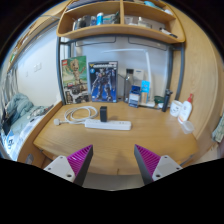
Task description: Unplug charger
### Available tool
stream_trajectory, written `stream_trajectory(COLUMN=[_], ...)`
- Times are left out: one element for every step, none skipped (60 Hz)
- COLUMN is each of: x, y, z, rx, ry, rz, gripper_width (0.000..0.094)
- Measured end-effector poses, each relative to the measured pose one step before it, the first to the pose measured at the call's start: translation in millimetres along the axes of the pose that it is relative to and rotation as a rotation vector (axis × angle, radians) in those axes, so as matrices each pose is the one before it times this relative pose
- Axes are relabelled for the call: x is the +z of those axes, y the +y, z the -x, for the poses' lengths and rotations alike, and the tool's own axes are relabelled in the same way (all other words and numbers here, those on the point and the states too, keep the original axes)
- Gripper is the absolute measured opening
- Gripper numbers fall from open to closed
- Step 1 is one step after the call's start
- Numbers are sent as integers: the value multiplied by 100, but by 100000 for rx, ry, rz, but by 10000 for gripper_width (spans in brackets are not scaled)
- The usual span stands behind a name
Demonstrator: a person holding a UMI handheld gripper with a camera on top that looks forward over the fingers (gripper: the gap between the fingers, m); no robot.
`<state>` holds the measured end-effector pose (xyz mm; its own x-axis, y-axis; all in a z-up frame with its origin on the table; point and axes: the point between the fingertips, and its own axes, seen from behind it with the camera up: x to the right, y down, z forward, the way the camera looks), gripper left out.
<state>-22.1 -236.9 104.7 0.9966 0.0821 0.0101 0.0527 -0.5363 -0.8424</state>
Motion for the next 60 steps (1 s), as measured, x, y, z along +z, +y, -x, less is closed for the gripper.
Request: stream_trajectory(x=[840,847,840,823,733,715,845,831,893,874,853,837,844,834,859,866,862,850,850,772,749,682,674,615,606,581,578,556,483,477,437,426,366,328,266,253,221,182,170,147,73,54,-8,0,-23,-36,-10,13,31,16,35,276,-179,-67,-76,-200,-300,-295,-553,-1082], y=[93,81,-1,-60,-147,-562,-181,-209,-268,-297,-325,-392,-415,-408,-380,-330,-311,-277,-271,-246,-281,-271,-274,-303,-353,-363,-346,-289,-201,-165,-100,-52,-60,-47,-38,-34,31,50,23,-18,-23,-73,56,76,51,-94,13,-28,0,-18,-6,73,24,-27,-116,-339,-901,-1341,-1845,-2112], z=[382,349,330,352,295,122,247,228,219,184,121,112,106,122,105,56,25,-17,-22,-30,-25,-41,-59,-19,-17,-18,-32,-94,-96,-78,-50,39,37,3,39,88,83,25,56,65,67,-104,6,37,8,-179,-70,-32,-26,-64,-41,167,-145,-17,11,-5,27,160,-11,-47], rx=[-157,-94,-34,64,141,100,197,47,-9,16,115,133,66,-4,-90,-168,-185,-258,-198,-53,63,113,172,291,300,196,-90,-383,-391,-274,-206,-169,127,319,246,189,75,-134,-262,-304,-155,-8,-137,-250,-215,144,450,830,997,894,858,613,195,383,546,585,1032,1312,1241,1280], ry=[-631,-604,-655,-685,-662,-907,-538,-530,-527,-379,-256,-198,-260,-356,-331,-179,-27,31,45,114,186,226,196,107,10,-3,-30,164,236,192,138,-174,-110,-4,-136,-281,-278,-71,-192,-157,-252,584,351,188,213,-53,476,190,94,240,159,644,-174,213,128,-105,-241,-167,-36,-466], rz=[252,338,319,218,104,1096,147,125,39,-33,-125,-341,-497,-536,-459,-322,-233,-189,-87,-122,-229,-275,-358,-610,-902,-1016,-1010,-874,-647,-581,-391,-169,-216,-246,-198,-196,31,115,9,-41,29,-67,382,431,540,627,477,199,377,391,486,275,1120,846,731,584,-745,-1846,-2729,-4015], gripper_width=[841,841,842,839,839,843,842,841,842,842,842,842,843,843,844,846,844,844,843,839,833,830,819,808,794,776,744,708,681,645,666,599,577,555,538,551,503,514,441,368,295,240,243,209,207,184,174,173,168,152,152,152,137,135,139,121,116,107,107,108])
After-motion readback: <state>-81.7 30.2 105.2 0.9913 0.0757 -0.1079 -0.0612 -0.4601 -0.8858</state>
